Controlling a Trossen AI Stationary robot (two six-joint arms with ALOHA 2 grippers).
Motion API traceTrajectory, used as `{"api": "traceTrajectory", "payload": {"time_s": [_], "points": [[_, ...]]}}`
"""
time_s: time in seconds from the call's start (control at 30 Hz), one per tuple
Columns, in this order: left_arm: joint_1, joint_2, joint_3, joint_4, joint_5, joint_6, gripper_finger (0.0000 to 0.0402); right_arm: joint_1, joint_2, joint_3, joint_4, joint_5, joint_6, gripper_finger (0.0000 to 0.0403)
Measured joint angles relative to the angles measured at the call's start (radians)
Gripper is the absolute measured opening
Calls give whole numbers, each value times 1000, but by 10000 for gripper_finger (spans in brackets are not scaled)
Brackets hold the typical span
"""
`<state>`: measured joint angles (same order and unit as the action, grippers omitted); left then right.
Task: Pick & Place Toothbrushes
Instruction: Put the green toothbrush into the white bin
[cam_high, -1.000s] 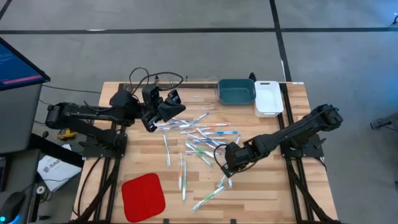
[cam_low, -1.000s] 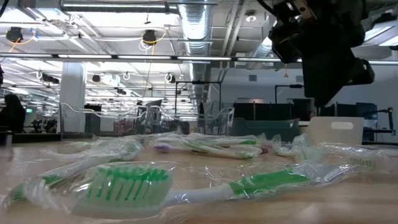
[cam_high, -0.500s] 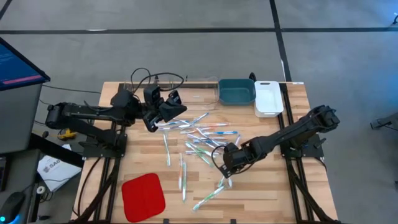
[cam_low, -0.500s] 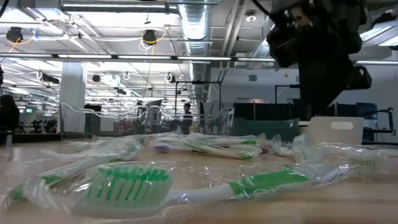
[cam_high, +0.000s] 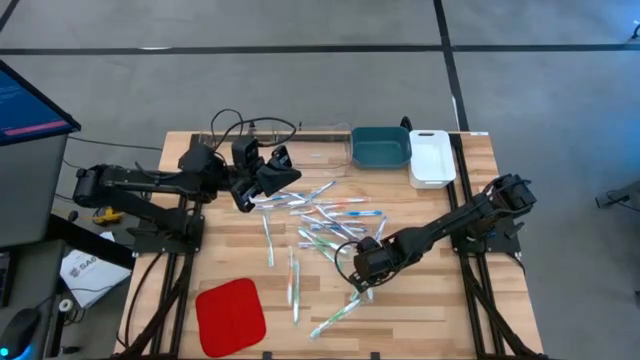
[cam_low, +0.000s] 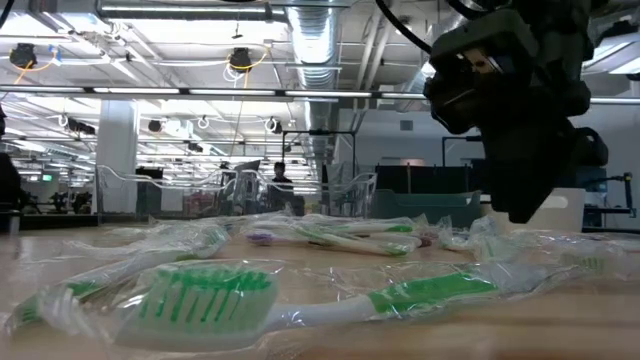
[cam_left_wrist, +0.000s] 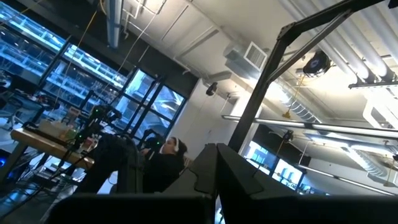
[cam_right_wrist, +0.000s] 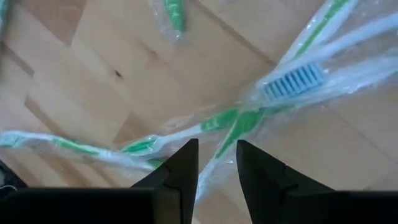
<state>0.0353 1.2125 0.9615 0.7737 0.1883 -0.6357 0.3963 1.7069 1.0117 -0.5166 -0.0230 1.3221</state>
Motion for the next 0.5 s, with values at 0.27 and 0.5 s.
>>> {"api": "traceTrajectory", "payload": {"time_s": [0.27,0.5], "points": [[0,0,0,-1,0,0,2,0,0,1,-3,-6,20,174],[0,0,0,-7,0,1,2,-21,1,-1,-2,-6,14,234]]}}
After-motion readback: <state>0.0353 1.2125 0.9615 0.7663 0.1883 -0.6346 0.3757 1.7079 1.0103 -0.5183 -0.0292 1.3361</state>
